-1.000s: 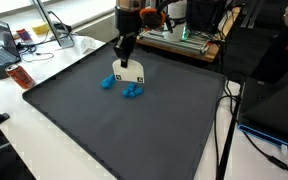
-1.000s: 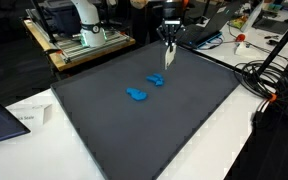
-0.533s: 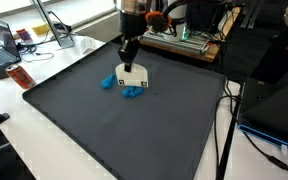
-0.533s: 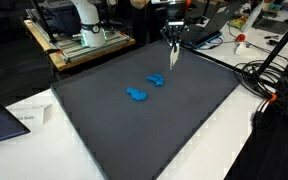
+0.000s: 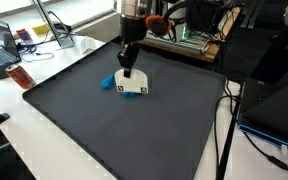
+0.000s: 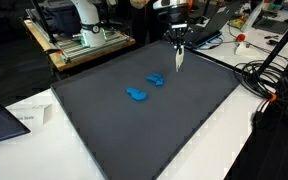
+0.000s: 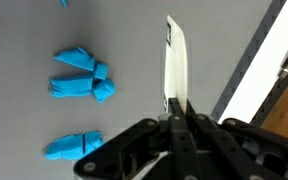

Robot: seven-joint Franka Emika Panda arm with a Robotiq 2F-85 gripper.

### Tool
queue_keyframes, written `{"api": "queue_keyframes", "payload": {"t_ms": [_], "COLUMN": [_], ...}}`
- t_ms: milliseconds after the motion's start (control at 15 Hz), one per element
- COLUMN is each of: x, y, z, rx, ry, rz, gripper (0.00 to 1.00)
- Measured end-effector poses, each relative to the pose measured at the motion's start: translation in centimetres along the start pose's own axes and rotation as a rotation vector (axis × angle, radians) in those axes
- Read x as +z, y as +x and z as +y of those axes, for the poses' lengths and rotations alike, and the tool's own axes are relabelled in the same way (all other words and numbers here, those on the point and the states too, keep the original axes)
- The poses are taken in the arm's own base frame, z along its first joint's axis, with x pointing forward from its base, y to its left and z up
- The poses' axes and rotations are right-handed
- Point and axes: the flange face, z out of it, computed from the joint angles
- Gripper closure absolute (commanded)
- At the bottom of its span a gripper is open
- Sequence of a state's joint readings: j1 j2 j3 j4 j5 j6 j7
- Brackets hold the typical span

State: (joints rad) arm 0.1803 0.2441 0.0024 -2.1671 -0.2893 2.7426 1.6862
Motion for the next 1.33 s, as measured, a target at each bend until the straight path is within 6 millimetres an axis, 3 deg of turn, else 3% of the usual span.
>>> {"api": "queue_keyframes", "payload": {"t_ms": [733,1333], "x": [4.1,5.5], "y": [0.5,1.1], "z": [1.6,5.5], "rx": [0.081,0.024], "ry": [0.008,0.083], "rz": [-0.056,-0.053], "gripper": [0.99,0.99]}}
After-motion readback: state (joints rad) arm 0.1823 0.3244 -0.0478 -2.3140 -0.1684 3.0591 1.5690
